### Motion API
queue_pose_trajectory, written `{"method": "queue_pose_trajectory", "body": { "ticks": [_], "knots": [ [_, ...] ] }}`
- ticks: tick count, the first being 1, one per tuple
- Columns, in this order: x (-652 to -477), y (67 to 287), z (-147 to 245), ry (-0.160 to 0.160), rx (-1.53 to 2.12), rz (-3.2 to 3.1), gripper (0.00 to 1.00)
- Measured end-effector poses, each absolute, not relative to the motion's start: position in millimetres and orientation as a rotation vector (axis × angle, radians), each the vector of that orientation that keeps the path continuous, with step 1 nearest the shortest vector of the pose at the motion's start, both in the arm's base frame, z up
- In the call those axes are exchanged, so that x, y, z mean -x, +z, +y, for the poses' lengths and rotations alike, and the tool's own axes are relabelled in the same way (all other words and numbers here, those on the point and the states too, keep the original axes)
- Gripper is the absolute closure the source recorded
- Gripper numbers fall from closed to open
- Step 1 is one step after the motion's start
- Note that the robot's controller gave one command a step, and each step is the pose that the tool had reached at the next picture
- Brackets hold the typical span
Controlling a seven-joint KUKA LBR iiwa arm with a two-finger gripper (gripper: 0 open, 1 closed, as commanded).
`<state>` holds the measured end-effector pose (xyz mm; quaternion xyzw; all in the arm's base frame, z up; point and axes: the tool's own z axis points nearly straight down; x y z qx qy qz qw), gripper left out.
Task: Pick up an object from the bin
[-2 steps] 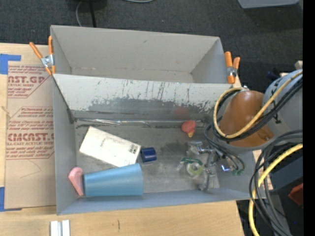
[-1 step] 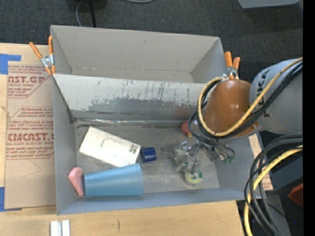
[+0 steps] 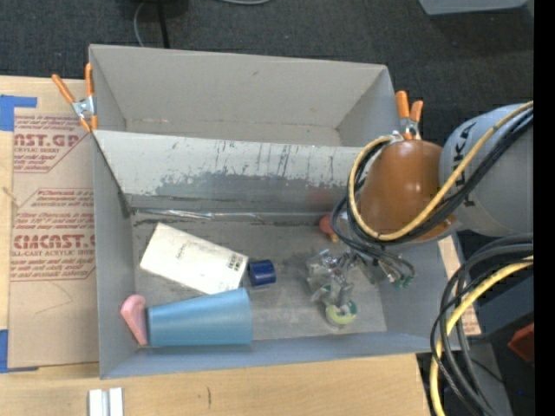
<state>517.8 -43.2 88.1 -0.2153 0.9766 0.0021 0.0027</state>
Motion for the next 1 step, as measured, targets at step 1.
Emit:
{"method": "queue_pose_trajectory", "body": {
  "ticks": [1],
  "knots": [
    [-520.8,117.5,-50.0,0.011,0.794,3.04,1.0]
  ]
}}
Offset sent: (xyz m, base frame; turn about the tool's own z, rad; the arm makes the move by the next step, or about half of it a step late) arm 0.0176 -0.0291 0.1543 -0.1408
